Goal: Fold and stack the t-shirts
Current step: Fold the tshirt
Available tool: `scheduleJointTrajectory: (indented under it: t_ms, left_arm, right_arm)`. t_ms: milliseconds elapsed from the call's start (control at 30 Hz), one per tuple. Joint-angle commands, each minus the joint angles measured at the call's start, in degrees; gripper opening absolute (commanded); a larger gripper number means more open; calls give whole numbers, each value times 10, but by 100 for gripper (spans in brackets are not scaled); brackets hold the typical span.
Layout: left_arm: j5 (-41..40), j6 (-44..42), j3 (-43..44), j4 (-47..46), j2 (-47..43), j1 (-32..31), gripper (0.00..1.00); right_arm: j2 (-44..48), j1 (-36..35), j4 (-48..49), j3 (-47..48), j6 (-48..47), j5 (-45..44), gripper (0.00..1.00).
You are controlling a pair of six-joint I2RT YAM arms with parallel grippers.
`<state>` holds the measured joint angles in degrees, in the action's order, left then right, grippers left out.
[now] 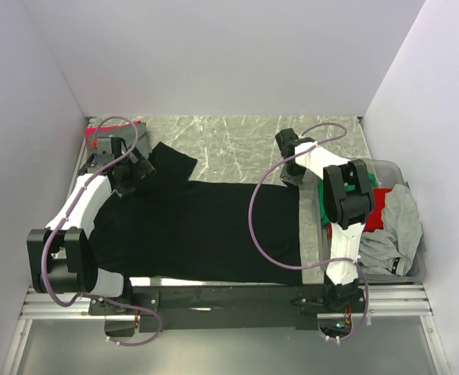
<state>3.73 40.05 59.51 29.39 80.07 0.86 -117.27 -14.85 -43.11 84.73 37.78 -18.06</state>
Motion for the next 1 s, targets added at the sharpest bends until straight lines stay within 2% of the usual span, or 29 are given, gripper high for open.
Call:
scheduleJointTrajectory:
  t_ms: [0,67,400,700,833,967]
  left_arm:
    - [13,-7,25,-22,-3,-1,96]
    - [9,-13,35,-21,9,-1,96]
    - [-15,-43,139,-8,74,-5,95]
    - [-36,-70,222,-8,180,-49,94]
    - [-68,-91,278,1,242,-58,91]
    - [-86,-118,341,-12,299,-60,83]
  right_arm:
    - [2,-1,-21,-9,12,0,7]
    - [6,-1,-23,-9,8,-3,0]
    - [79,-2,-40,-20,5,-5,0]
    - [108,-3,-43,-28,2,9,0]
    - [112,-2,-46,-33,2,8,0]
    - [117,-3,-45,-40,4,15,0]
